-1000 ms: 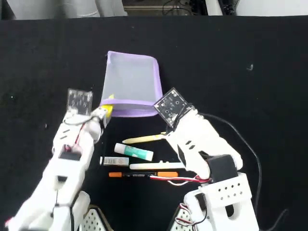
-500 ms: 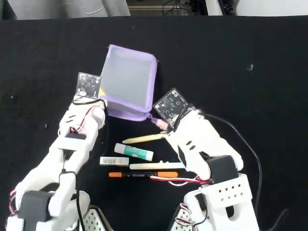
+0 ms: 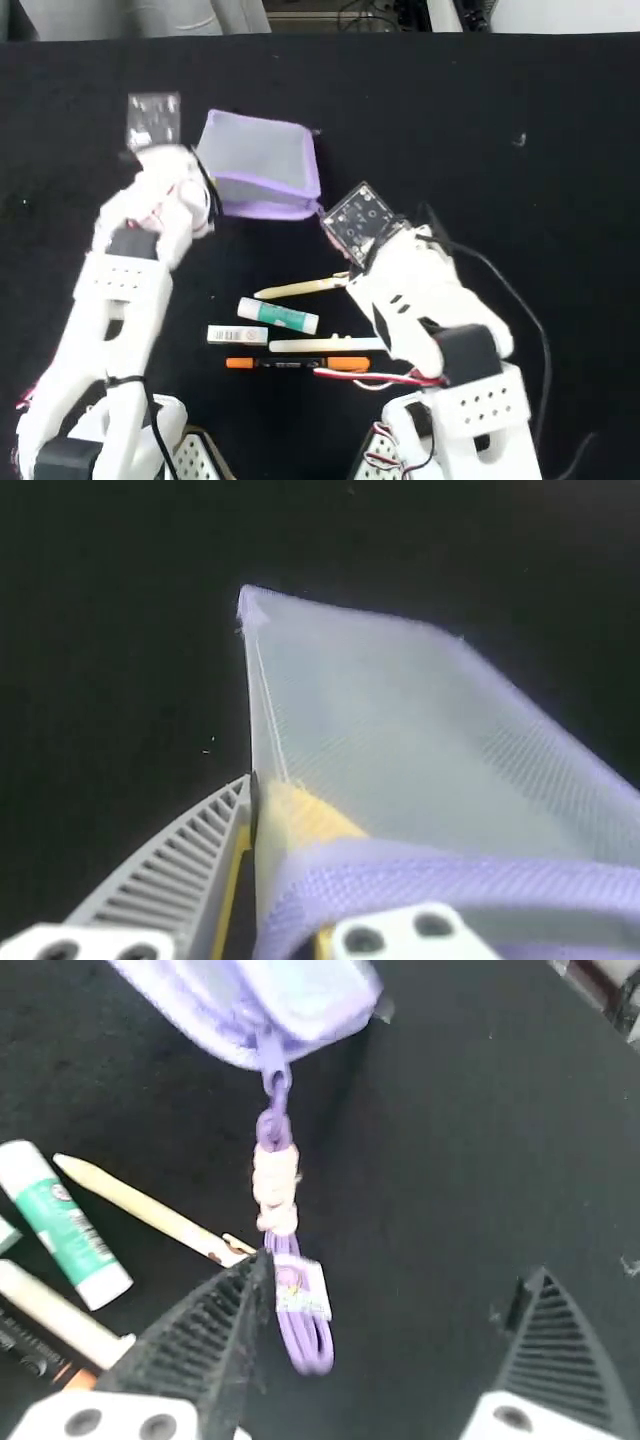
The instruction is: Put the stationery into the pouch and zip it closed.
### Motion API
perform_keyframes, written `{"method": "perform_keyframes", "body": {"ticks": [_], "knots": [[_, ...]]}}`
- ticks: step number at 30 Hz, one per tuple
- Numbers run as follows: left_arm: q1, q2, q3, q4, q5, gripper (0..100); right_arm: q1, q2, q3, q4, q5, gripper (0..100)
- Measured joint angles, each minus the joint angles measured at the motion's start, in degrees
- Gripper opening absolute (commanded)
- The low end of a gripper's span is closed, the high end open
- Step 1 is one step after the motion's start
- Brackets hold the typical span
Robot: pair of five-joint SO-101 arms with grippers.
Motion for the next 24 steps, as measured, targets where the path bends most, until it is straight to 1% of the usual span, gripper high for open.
{"method": "perform_keyframes", "body": {"ticks": [3, 5, 9, 12, 16, 21, 24], "knots": [[-0.1, 0.0, -10.7, 12.5, 0.5, 3, 0.0, -0.1, -4.1, 5.9, 0.5, 36.1], [-1.4, 0.3, -17.3, 18.5, 0.8, 3, 0.0, -0.1, -5.9, 9.1, 2.9, 36.1], [-7.6, 5.8, -27.5, 25.2, 1.0, 3, 0.0, -0.1, -6.5, 12.0, 7.0, 36.1], [-13.7, 13.5, -31.9, 26.6, 1.0, 3, 0.0, -0.1, -5.7, 12.0, 11.4, 36.1], [-20.1, 23.9, -36.3, 26.7, 1.0, 3, 0.0, -0.1, -0.1, 10.7, 19.3, 36.1], [-22.0, 30.0, -40.4, 26.3, 1.0, 3, -0.1, -0.1, 7.9, 4.4, 26.5, 36.0], [-22.0, 30.8, -40.6, 26.1, 1.0, 3, -3.2, -0.1, 13.0, 1.6, 29.2, 36.0]]}}
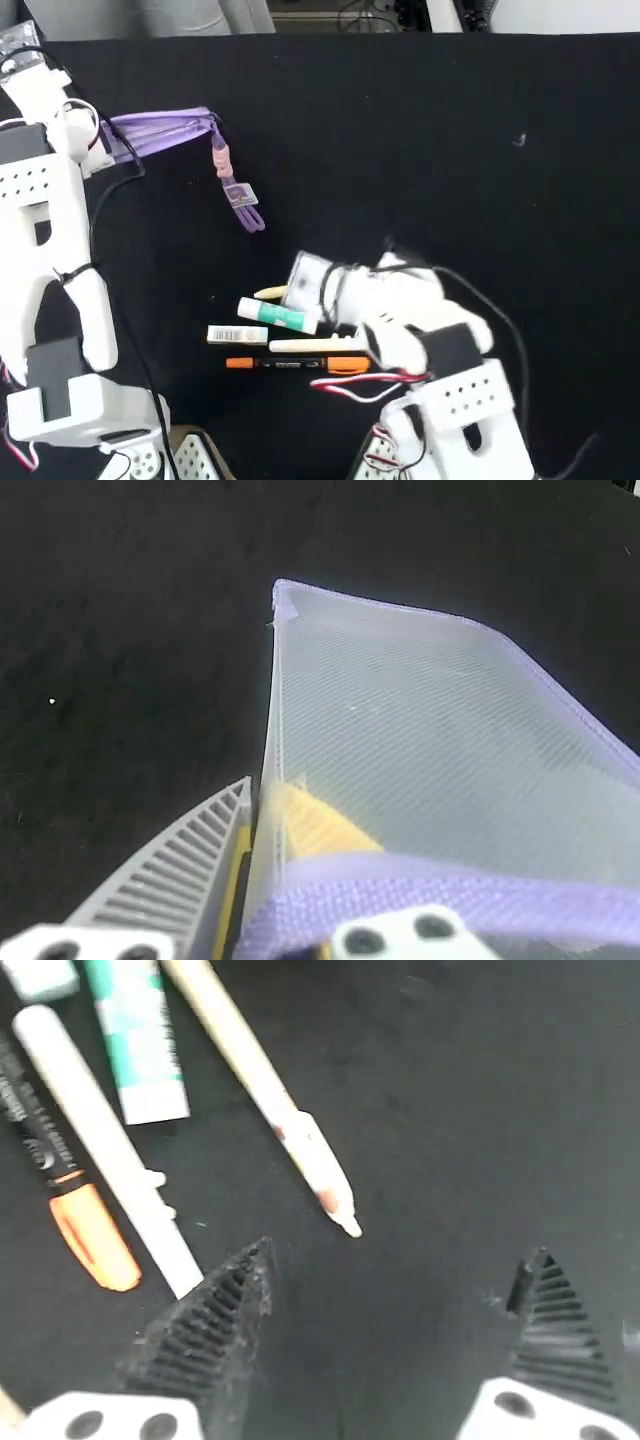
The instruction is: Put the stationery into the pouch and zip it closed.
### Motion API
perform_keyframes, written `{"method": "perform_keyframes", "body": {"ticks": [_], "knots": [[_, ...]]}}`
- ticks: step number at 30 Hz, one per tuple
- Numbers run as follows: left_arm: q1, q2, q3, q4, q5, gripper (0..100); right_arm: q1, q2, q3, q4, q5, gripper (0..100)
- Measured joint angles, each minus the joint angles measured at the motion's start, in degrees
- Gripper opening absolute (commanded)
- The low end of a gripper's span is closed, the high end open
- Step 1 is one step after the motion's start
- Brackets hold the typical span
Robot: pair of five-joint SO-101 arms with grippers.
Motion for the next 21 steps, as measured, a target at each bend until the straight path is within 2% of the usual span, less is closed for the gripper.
{"method": "perform_keyframes", "body": {"ticks": [5, 11, 21], "knots": [[0.0, 0.0, 0.0, 0.3, 0.0, 3, -5.0, 0.0, 2.2, -2.0, 1.9, 36.0], [0.4, 0.0, 0.0, 0.4, 0.0, 3, -5.3, 1.8, 2.1, -6.1, 2.9, 36.0], [2.3, 0.0, 1.0, 0.3, 0.0, 3, -5.1, 36.2, -9.7, -13.0, 3.6, 36.0]]}}
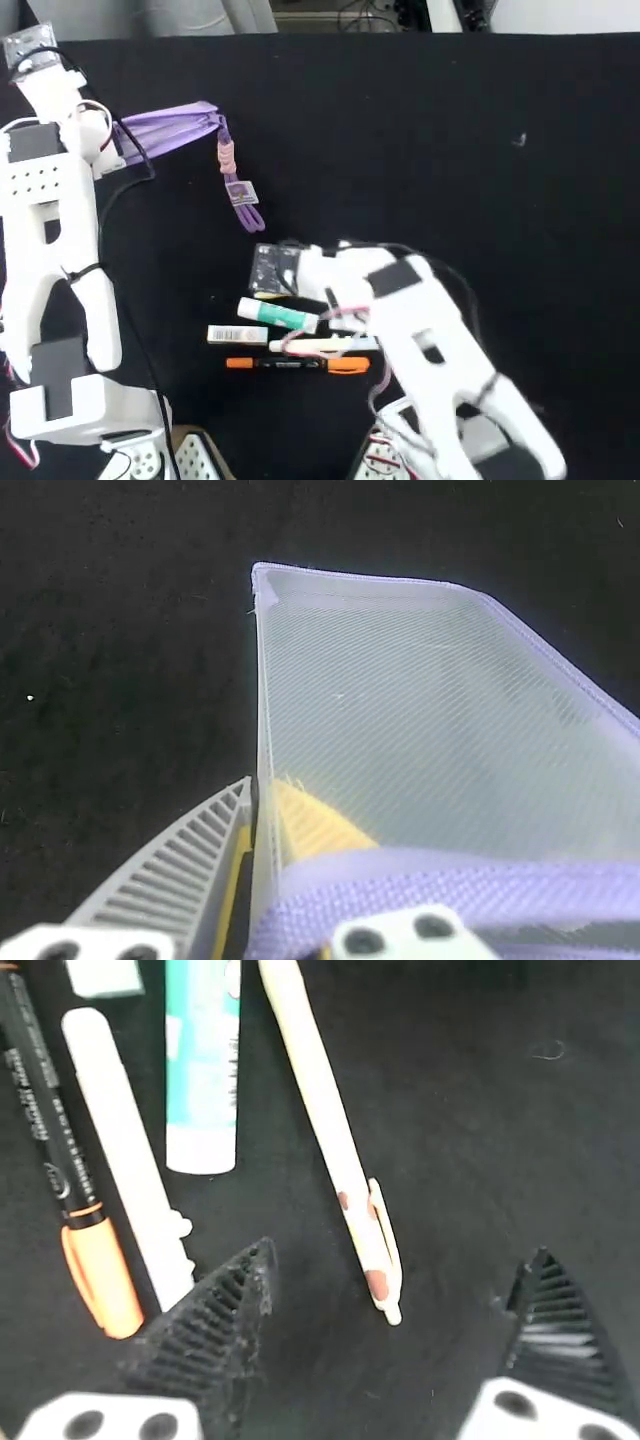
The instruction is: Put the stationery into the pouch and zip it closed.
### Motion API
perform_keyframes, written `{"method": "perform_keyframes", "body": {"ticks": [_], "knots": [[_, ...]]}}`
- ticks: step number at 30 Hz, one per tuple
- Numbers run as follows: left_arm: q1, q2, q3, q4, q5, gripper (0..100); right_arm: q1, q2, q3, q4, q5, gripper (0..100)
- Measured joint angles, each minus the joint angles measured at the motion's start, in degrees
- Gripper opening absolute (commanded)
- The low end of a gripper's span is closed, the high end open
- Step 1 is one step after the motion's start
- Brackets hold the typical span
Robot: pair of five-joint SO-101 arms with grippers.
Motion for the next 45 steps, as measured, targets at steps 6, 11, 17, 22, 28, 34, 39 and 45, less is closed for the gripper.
{"method": "perform_keyframes", "body": {"ticks": [6, 11, 17, 22, 28, 34, 39, 45], "knots": [[0.0, -0.1, 3.4, -4.4, 0.0, 3, 2.9, 15.1, -5.1, -4.1, 3.7, 36.0], [0.1, -0.1, 4.5, -6.0, 0.0, 3, 3.0, 22.2, -7.9, -5.1, 4.2, 35.9], [0.1, -0.1, 4.7, -6.0, 0.0, 3, 3.1, 30.2, -12.5, -5.3, 4.5, 23.9], [0.1, -0.1, 4.8, -6.0, 0.0, 3, 3.8, 35.7, -18.3, -5.3, 4.5, 8.6], [1.2, -0.1, 4.9, -6.0, 0.0, 3, 4.8, 37.9, -22.2, -4.6, 4.5, 8.7], [3.5, -0.1, 5.9, -6.1, -0.1, 3, 5.7, 38.0, -22.5, -4.6, 4.5, 8.5], [4.7, -0.1, 5.9, -6.1, -0.1, 3, 8.2, 38.2, -24.4, -4.1, -1.5, 8.5], [7.5, 0.5, 4.6, -6.1, -0.1, 3, 12.2, 38.4, -30.6, -4.1, -10.7, 8.5]]}}
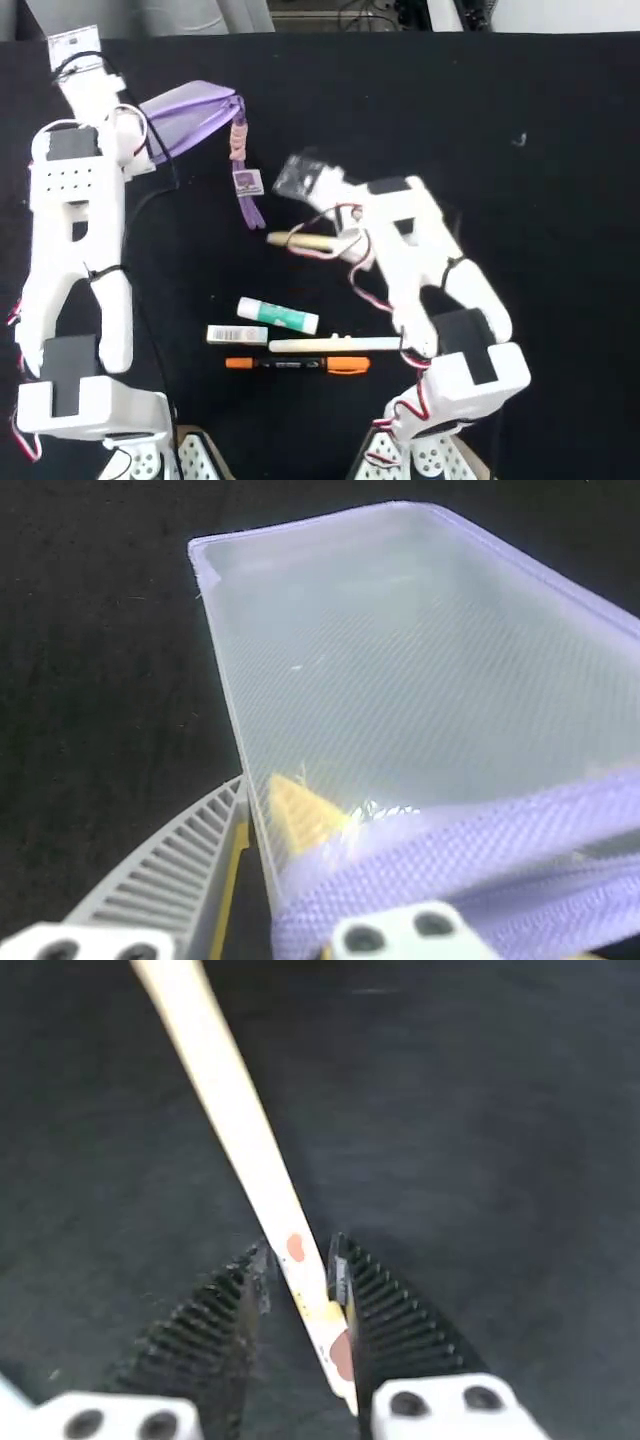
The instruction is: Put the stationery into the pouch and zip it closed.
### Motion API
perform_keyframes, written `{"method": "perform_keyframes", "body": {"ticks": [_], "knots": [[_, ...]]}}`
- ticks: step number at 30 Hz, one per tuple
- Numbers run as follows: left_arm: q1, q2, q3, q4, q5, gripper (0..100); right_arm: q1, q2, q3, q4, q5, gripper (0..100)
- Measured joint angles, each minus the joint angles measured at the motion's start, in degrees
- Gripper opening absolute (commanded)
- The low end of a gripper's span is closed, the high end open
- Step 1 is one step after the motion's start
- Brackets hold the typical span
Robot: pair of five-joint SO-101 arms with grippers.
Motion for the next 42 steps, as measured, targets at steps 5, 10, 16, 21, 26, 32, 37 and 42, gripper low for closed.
{"method": "perform_keyframes", "body": {"ticks": [5, 10, 16, 21, 26, 32, 37, 42], "knots": [[2.9, 1.1, -1.7, 0.0, 0.0, 3, 3.7, -0.1, -7.0, 5.2, -5.8, 8.5], [4.7, 1.2, -2.1, 0.0, 0.0, 3, 4.7, -7.2, -13.5, 13.9, -10.3, 8.5], [5.9, 1.4, -5.5, 4.0, 0.0, 3, 4.7, -19.4, -15.8, 18.6, -14.6, 8.9], [2.5, 2.6, -7.6, 6.0, 0.0, 3, 3.5, -18.0, -6.4, 9.1, -11.6, 9.0], [-1.4, 4.5, -9.1, 5.9, 0.0, 3, 1.1, -6.7, -5.4, 4.7, -6.2, 9.0], [-4.7, 7.2, -9.3, 3.7, 0.1, 3, 0.5, 8.8, -14.2, 4.4, -2.0, 9.3], [-7.7, 8.2, -9.3, 1.3, 0.1, 3, 0.5, 18.2, -22.9, 4.4, -0.1, 26.0], [-8.0, 8.5, -9.3, 1.3, 1.8, 3, 0.1, 23.1, -28.6, 7.3, 3.7, 29.7]]}}
